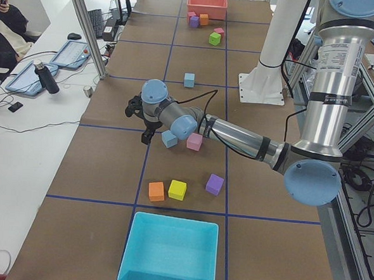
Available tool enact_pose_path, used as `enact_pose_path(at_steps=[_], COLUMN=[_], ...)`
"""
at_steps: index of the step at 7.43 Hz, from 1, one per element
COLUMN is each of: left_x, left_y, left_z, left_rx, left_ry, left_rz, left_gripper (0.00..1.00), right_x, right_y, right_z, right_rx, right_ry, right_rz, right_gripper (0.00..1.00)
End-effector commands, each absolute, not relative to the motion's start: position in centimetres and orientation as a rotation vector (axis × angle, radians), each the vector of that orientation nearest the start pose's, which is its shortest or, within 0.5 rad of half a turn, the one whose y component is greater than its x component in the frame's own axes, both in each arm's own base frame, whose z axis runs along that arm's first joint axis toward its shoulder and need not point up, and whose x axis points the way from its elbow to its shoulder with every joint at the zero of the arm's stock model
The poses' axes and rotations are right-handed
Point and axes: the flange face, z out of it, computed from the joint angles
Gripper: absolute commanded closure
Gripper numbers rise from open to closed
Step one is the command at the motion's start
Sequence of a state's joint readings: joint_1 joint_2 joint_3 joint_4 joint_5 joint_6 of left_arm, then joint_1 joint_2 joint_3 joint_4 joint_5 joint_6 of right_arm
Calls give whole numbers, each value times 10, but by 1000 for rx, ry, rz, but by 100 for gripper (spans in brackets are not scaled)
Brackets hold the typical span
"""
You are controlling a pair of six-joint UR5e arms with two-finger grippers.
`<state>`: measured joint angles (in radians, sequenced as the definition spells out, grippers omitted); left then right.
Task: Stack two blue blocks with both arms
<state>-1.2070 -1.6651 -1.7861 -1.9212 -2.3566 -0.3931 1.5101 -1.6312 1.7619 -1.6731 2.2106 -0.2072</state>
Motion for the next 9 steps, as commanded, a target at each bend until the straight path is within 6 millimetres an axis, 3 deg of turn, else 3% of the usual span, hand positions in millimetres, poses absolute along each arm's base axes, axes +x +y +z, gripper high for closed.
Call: enact_pose_path(at_steps=[1,3,5,6,9], left_x=[223,239,249,251,297], left_y=[-501,-494,-494,-495,-484], left_z=[448,448,445,445,457], left_rx=[229,16,-113,-143,-144], left_ry=[866,899,898,895,843], left_rz=[132,-243,-483,-555,-514], left_gripper=[2,2,2,2,2], right_x=[58,57,57,57,57], right_y=[-436,-435,-435,-436,-435], right_z=[642,643,643,642,643], right_rx=[58,56,56,59,56], right_ry=[-640,-651,-653,-652,-653], right_rz=[-238,-235,-235,-236,-235], right_gripper=[0,0,0,0,0])
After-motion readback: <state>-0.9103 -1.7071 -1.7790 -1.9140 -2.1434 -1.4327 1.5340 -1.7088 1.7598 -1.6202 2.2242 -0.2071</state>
